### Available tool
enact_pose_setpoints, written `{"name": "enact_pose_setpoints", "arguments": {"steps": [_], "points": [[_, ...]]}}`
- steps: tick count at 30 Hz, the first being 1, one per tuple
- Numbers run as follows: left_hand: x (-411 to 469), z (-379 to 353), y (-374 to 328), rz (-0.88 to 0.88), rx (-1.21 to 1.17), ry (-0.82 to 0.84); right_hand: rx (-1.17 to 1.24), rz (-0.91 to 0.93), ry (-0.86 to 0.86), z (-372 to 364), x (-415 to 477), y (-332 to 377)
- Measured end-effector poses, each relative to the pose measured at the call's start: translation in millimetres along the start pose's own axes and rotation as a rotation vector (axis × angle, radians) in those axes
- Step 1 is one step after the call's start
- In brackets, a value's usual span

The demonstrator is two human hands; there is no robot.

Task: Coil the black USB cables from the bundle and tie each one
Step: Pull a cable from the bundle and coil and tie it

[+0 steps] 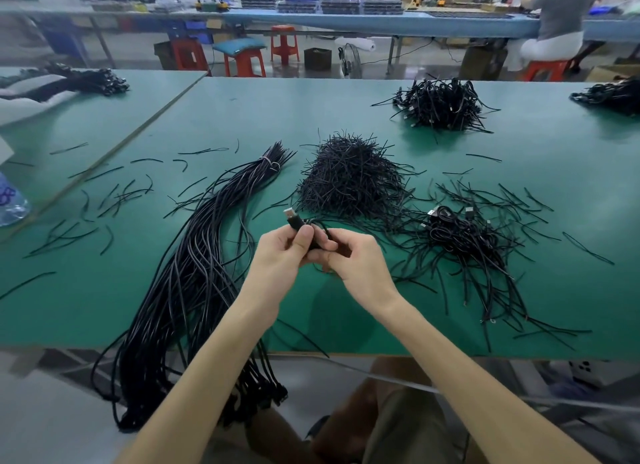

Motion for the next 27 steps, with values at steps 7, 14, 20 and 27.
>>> {"name": "enact_pose_setpoints", "arguments": {"steps": [7, 14, 20, 27], "points": [[3.3, 15.7, 10.8, 0.013, 0.226, -0.090, -0.355, 0.098, 0.050, 7.8, -5.6, 9.6], [21.6, 14.5, 20.1, 0.069, 0.573, 0.145, -0.616, 0.112, 0.159, 1.4, -13.5, 3.6], [18.7, -6.6, 22.5, -0.005, 0.943, 0.477, -0.801, 0.240, 0.279, -14.3, -17.3, 8.3], [24.8, -9.9, 24.8, -0.078, 0.970, 0.334, -0.878, 0.345, 0.193, -13.3, -6.8, 19.9]]}}
Point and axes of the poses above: each hand's wrist, its own x-axis towards the middle knuckle, its own z-axis out of the back of the hand, y = z × x, the point moved 9 cm from there along x, towards the middle knuckle, and after that the axes turned 12 degrees about x, right-handed, at the moved point
